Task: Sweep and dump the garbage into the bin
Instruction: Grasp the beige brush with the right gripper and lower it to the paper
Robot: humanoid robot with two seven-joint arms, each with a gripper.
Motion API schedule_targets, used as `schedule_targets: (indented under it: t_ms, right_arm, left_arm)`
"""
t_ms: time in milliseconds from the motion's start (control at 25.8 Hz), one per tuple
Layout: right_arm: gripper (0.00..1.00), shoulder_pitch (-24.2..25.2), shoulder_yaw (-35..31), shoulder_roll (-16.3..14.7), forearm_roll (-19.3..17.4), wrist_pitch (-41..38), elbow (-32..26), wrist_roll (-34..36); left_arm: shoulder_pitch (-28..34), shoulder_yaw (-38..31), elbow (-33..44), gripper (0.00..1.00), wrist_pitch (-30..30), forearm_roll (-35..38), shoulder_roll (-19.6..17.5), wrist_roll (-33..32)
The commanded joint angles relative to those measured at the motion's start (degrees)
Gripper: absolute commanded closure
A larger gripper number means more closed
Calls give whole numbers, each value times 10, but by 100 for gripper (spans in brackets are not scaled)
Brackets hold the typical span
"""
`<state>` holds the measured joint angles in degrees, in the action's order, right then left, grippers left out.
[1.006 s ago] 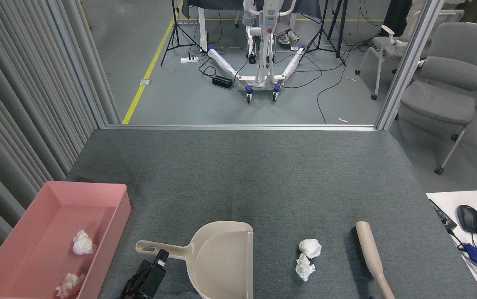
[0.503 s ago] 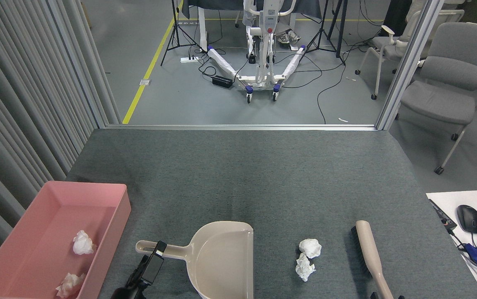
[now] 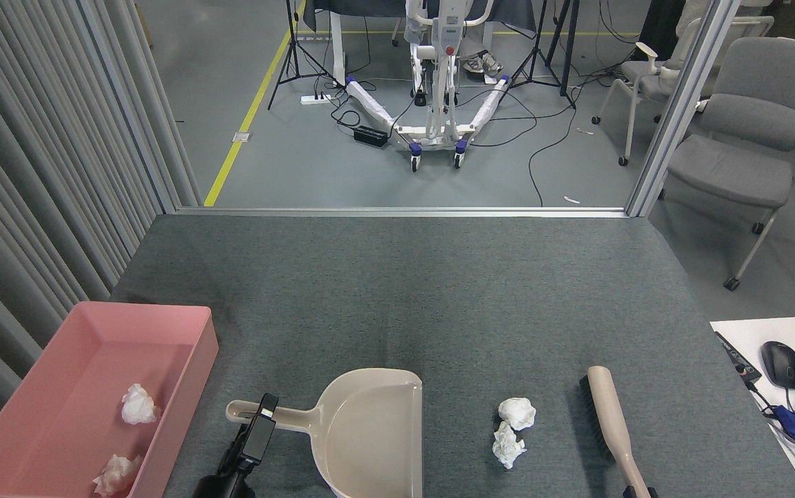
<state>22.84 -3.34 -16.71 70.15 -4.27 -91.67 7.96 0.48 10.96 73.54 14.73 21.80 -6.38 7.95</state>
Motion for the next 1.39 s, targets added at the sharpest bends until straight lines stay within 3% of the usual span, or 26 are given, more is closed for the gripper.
schedule_targets:
  t_ms: [0, 348, 465, 619, 1355]
  right_arm:
    - [100, 2, 0, 1, -1, -13, -1, 2]
    - [100, 9, 5, 5, -2, -68, -16, -20]
    - [100, 11, 20, 6, -2, -85, -16, -43]
    - [100, 11, 45, 12, -2, -87, -25, -59]
    - [100, 10, 101, 47, 22, -72, -33, -66]
  left_arm:
    - [0, 2, -2, 8, 1, 0, 3, 6]
    - [-15, 5, -37, 8, 1, 0, 19, 27]
    - [-15, 5, -38, 19, 7, 2, 18, 29]
    - [-16, 5, -39, 21, 7, 3, 18, 41]
    - [-13, 6, -45, 57, 36, 8, 14, 53]
